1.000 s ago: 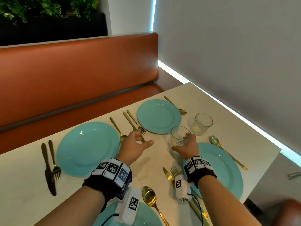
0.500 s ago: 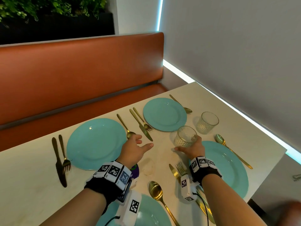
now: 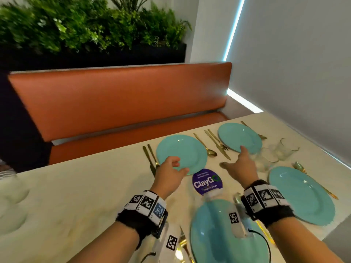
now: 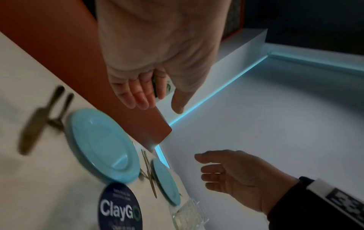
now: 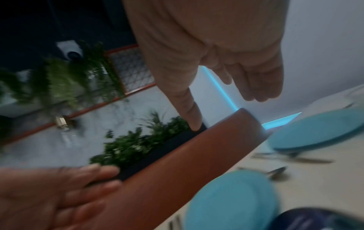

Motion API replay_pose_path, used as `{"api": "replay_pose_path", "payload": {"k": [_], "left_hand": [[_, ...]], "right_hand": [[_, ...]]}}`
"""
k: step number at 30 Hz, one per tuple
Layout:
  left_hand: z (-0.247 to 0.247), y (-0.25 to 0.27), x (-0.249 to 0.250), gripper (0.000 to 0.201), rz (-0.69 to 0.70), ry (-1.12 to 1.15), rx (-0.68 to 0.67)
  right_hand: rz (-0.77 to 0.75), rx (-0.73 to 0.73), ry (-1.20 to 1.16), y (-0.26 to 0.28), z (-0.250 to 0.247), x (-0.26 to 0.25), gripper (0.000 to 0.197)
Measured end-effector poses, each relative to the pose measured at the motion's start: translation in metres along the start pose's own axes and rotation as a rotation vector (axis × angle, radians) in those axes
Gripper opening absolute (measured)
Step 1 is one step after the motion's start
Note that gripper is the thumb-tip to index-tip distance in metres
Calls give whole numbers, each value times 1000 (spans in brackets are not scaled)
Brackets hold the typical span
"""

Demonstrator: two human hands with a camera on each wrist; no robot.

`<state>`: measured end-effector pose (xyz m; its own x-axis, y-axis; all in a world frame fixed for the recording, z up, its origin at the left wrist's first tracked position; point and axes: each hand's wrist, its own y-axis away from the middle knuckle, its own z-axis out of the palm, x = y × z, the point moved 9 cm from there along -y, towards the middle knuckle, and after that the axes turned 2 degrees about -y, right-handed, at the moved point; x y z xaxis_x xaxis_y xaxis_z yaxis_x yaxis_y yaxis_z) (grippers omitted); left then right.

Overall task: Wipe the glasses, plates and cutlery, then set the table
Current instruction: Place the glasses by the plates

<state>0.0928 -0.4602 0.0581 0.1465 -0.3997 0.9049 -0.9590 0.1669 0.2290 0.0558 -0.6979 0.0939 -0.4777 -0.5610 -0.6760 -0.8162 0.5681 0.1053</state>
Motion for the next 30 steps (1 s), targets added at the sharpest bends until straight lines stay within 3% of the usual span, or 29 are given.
{"api": "replay_pose_path", "payload": {"k": [6,11,15,19,21,24,30], "left_hand": [[-173,61,-41,35,46,96,263],[-309,95,-100,29,1,131,615],[-393,112,-166,31,-112,155,863],[-452,116,-237,30,-298,125,999],[-468,109,-274,32,-380,114,977],[-475,84,-321,41,-416,148,816],[-458,40,-339,73,-438,100,483]], "right_hand": [[-198,-417,19,143,173,-130,95],[-353,-742,66,245,331,-195,108],[-377,-844,67,287,417,-225,116],[-332,-852,6,298,471,-240,120],[-312,-832,-40,299,488,-241,121],[-268,-821,-172,299,503,-244,118],[-324,-761,-189,293,507,-253,88]]}}
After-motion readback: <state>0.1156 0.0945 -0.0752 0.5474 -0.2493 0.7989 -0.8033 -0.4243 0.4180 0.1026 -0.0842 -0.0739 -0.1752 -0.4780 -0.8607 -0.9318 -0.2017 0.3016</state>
